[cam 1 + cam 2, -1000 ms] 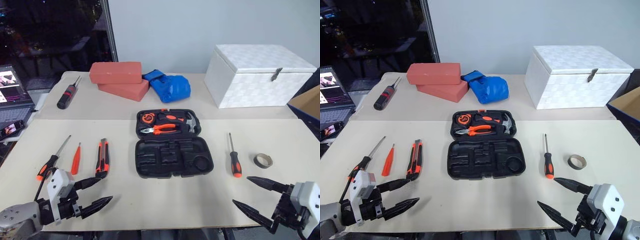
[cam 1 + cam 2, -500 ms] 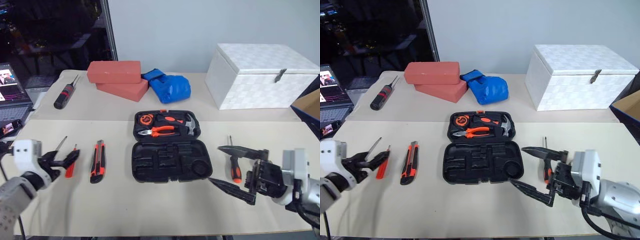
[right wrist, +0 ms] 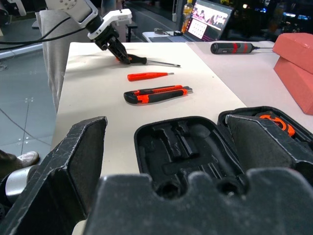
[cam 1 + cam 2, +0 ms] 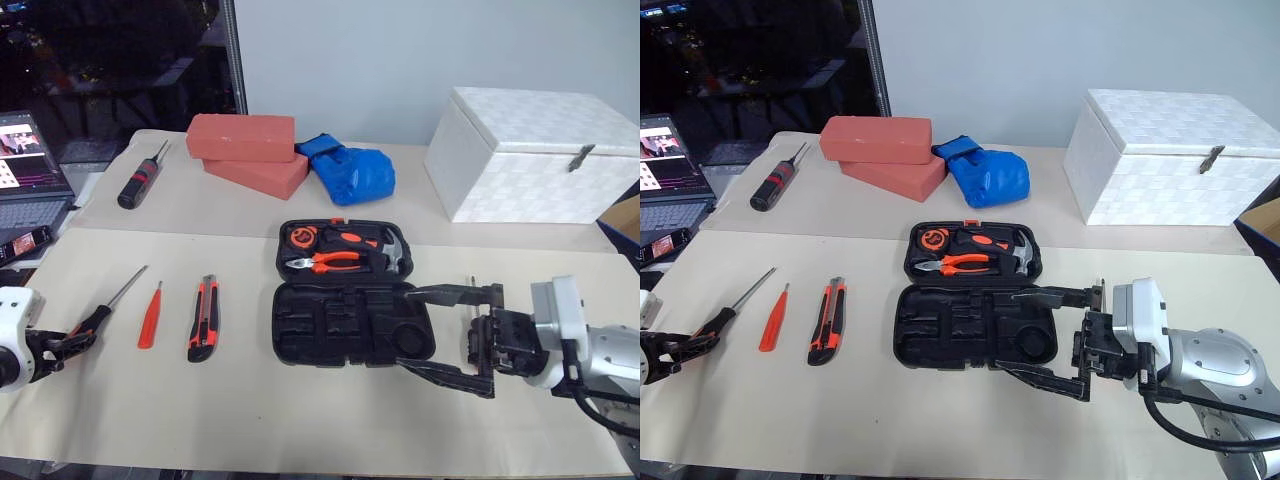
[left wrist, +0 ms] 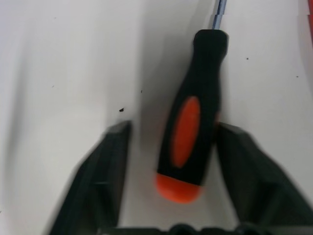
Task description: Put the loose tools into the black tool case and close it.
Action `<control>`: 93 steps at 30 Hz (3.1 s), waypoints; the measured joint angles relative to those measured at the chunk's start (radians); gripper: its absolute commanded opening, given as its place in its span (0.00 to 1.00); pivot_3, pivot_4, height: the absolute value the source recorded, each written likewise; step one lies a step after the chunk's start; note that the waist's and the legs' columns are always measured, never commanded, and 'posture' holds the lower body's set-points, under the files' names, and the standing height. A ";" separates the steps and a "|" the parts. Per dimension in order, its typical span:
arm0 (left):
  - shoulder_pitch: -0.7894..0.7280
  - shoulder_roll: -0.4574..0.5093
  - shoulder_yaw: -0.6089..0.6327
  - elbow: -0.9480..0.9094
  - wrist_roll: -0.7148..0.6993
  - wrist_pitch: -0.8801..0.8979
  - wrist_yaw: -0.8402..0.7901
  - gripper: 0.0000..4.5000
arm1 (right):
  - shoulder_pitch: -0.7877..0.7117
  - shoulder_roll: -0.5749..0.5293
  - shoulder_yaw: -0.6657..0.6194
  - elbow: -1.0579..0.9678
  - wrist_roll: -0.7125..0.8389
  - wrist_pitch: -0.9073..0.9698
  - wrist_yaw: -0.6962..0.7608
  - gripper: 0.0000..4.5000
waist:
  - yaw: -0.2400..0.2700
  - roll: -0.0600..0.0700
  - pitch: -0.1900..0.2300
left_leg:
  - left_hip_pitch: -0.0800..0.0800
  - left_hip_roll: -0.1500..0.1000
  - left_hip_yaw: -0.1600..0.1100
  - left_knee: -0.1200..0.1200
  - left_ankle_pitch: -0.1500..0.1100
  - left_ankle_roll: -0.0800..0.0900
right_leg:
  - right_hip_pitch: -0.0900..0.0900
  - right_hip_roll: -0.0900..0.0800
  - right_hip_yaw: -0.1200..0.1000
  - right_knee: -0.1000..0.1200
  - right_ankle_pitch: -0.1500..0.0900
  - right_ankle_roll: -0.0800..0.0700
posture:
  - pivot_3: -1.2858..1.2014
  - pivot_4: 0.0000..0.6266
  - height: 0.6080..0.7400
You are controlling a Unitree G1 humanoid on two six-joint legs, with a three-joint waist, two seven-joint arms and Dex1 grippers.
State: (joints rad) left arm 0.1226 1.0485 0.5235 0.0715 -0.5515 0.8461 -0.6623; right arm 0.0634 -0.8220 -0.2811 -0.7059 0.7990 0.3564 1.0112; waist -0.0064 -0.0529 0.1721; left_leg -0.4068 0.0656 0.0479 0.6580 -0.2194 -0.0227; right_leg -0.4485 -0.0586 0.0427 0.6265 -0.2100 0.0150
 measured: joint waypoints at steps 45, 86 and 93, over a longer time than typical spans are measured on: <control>-0.953 -0.419 -1.022 0.099 0.542 -0.346 -0.505 0.72 | 0.500 0.129 -0.402 -0.140 -0.049 -0.027 -0.134 1.00 | -0.005 0.000 -0.004 | 0.008 -0.008 -0.004 0.004 0.003 0.004 | 0.015 0.004 0.013 0.002 0.002 0.007 | 0.52 0.24 1.00; -0.616 -0.507 -0.602 -0.456 -0.072 -0.068 -0.359 0.72 | 0.366 0.015 -0.405 -0.038 -0.047 0.589 -0.595 1.00 | -0.006 0.006 -0.018 | 0.008 -0.023 -0.015 0.004 0.003 0.009 | 0.024 0.002 0.026 -0.005 -0.003 0.018 | 0.52 0.24 1.00; -0.637 -0.466 -0.660 -0.452 -0.074 -0.062 -0.379 0.82 | 0.052 0.029 -0.154 0.180 -0.051 0.799 -0.732 0.94 | -0.012 0.005 -0.016 | 0.006 -0.025 -0.018 0.004 0.004 0.010 | 0.023 0.003 0.027 -0.006 -0.002 0.018 | 0.52 0.24 1.00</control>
State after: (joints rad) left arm -0.5147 0.5830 -0.1361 -0.3805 -0.6253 0.7838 -1.0417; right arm 0.1153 -0.7925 -0.4354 -0.5264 0.7481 1.1558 0.2792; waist -0.0186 -0.0478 0.1563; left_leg -0.4007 0.0408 0.0300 0.6624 -0.2156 -0.0132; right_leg -0.4253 -0.0556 0.0694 0.6206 -0.2124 0.0326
